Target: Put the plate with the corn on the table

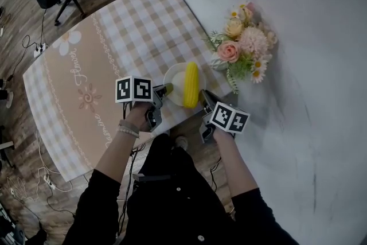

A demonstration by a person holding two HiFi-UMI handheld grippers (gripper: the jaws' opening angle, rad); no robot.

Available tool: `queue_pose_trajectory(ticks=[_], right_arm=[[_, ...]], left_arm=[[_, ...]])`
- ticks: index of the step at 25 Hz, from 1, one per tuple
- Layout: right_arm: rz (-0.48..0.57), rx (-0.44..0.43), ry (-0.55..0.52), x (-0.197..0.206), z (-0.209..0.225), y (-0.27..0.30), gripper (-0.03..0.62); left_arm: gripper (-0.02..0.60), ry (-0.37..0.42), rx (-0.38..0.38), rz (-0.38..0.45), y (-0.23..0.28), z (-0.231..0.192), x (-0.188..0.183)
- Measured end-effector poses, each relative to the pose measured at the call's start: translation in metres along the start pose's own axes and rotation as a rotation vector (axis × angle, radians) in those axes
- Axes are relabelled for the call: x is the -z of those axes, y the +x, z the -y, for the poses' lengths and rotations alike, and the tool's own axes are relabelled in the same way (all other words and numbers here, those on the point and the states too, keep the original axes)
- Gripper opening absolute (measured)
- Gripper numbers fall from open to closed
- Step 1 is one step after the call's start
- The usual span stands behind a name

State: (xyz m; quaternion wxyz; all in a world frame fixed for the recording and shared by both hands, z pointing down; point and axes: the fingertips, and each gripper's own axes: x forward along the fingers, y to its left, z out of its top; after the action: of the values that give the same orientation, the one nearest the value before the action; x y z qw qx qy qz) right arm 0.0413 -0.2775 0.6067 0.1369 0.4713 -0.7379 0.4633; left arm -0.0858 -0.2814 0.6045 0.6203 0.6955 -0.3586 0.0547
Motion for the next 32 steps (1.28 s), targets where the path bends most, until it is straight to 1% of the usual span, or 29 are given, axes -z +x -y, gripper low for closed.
queue_pose_trajectory(ticks=[5, 12, 15, 19, 22, 25, 28, 32], right_arm=[[-0.015, 0.031, -0.033, -0.003, 0.006, 0.005, 0.086], [-0.033, 0.075, -0.071, -0.002, 0.012, 0.010, 0.087], [-0.040, 0.088, -0.087, 0.000, 0.014, 0.011, 0.087], [-0.047, 0.091, -0.134, -0.002, 0.012, 0.014, 0.086], [-0.047, 0.094, -0.141, -0.002, 0.012, 0.014, 0.086], [-0.050, 0.106, -0.142, -0.002, 0.014, 0.014, 0.086], [-0.044, 0.100, -0.170, -0.005, 0.009, 0.014, 0.086], [-0.045, 0.088, -0.174, -0.006, 0.007, 0.014, 0.091]], left_arm=[[0.038, 0.020, -0.026, -0.017, 0.008, -0.003, -0.002], [0.067, 0.097, -0.117, -0.065, 0.014, -0.011, 0.000], [0.067, 0.113, -0.128, -0.077, 0.014, -0.011, 0.001], [0.068, 0.148, -0.151, -0.104, 0.014, -0.011, 0.001], [0.077, 0.176, -0.171, -0.123, 0.013, -0.012, 0.001], [0.081, 0.172, -0.186, -0.118, 0.009, -0.015, -0.001], [0.086, 0.175, -0.200, -0.112, 0.004, -0.018, -0.002], [0.086, 0.217, -0.237, -0.086, -0.005, -0.023, -0.008]])
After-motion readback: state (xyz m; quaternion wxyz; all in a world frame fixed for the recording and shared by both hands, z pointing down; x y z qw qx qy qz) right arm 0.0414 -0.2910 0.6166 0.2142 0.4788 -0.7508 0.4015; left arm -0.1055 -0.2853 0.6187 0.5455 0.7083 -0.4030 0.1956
